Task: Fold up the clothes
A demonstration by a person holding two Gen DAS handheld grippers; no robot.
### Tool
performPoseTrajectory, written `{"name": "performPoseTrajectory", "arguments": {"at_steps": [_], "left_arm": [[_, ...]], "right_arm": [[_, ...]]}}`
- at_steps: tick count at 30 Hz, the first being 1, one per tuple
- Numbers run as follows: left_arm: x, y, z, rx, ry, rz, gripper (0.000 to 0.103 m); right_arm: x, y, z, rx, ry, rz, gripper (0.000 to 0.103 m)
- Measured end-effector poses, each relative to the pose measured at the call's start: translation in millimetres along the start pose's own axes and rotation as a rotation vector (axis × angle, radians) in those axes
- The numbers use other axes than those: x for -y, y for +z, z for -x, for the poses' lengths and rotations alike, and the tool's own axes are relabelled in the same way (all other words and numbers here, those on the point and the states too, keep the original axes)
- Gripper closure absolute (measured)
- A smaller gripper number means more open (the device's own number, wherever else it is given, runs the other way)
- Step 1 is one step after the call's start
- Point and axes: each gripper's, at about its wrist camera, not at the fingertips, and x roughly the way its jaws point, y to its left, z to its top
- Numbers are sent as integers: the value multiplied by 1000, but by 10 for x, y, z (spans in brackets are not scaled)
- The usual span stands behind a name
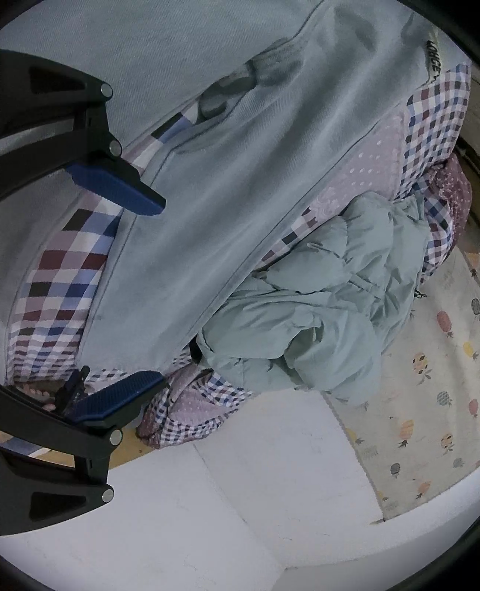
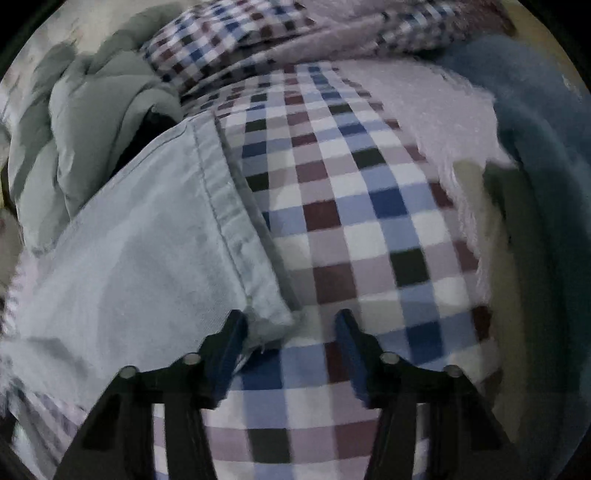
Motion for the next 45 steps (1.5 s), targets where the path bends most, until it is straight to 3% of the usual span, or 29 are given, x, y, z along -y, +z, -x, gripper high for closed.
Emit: {"name": "performPoseTrajectory", "arguments": {"at_steps": [5, 11, 19, 25, 28, 31, 35, 38, 45], "left_arm": [[7, 11, 35, 10, 6, -2, 14], [25, 31, 122, 28, 12, -16, 14], [-13, 77, 623, 99, -25, -20, 14], [92, -51, 1088, 141, -27, -127, 14], [82, -253, 1311, 133, 6, -177, 14], [-27, -508, 1572, 115, 45, -177, 14], [-236, -712, 1948, 86, 36, -60, 14], [-317, -758, 2293, 136, 80, -47, 14], [-724, -523, 3120, 292, 221, 2, 14]], "right_arm": [[-11, -115, 334, 36, -48, -16, 49], [80, -617, 1054, 118, 36, 1, 49], [241, -1921, 2055, 208, 65, 38, 45], [324, -2758, 2522, 330, 92, -11, 37], [366, -3039, 2639, 370, 130, -46, 24], [365, -3176, 2662, 382, 167, -68, 23], [287, -3209, 2663, 384, 194, -63, 23], [203, -3222, 2629, 370, 212, -48, 22], [49, -3246, 2583, 357, 225, -18, 22]]}}
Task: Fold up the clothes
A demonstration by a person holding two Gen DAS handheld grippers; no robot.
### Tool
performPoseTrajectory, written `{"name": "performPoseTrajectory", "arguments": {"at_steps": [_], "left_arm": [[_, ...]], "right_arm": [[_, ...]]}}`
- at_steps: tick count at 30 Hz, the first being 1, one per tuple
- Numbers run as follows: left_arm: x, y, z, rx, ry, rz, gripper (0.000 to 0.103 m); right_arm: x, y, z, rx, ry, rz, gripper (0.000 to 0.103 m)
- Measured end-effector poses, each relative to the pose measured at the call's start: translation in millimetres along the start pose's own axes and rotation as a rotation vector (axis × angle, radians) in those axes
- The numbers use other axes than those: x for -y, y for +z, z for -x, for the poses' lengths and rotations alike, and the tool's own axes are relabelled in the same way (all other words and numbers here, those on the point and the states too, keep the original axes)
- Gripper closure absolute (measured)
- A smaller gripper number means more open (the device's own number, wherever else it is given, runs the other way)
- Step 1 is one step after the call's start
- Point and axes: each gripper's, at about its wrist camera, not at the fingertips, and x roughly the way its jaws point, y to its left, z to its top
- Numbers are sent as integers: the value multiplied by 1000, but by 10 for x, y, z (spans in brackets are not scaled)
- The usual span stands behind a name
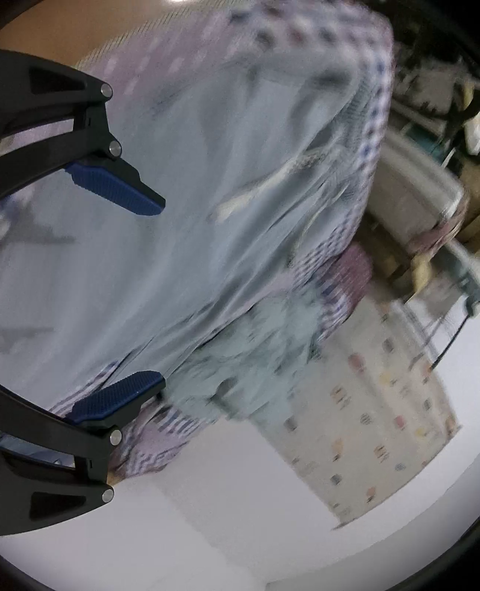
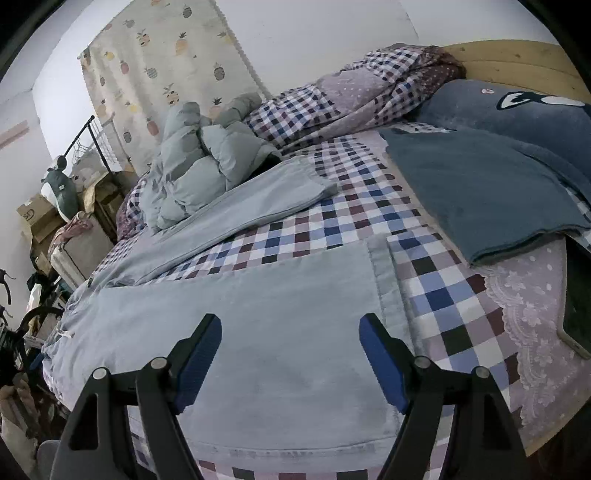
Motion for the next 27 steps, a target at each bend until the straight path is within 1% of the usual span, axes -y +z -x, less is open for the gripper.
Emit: {"name": "performPoseTrajectory", "arguments": {"at_steps": [2, 6, 7, 11, 15, 18, 22, 25, 27], "left_arm": [[-220, 134, 115, 37, 54, 28, 14], [-756, 311, 238, 74, 96, 156, 14], [-882, 331, 254, 77, 99, 189, 14], [-1236, 366, 130, 46, 103, 269, 14], [-1436, 361, -8, 14, 118, 280, 14], [-1538, 396, -115, -4, 113, 286, 14], [-1590, 489, -261, -1, 97, 260, 14], [-1616, 536, -334, -15, 92, 251, 14], [-1619, 535, -344, -21, 67, 250, 14]], "right_arm": [[36, 3, -22, -7, 19, -34, 22], [153, 9, -51, -15, 19, -112, 22], [174, 12, -53, -14, 16, -124, 22], [237, 20, -68, -15, 1, -155, 22], [264, 12, -79, -15, -17, -164, 22], [233, 7, -90, -19, -47, -128, 22], [150, -6, -107, -24, -73, -66, 22], [124, -14, -136, -30, -83, -39, 22], [111, -23, -159, -34, -89, -27, 22]]}}
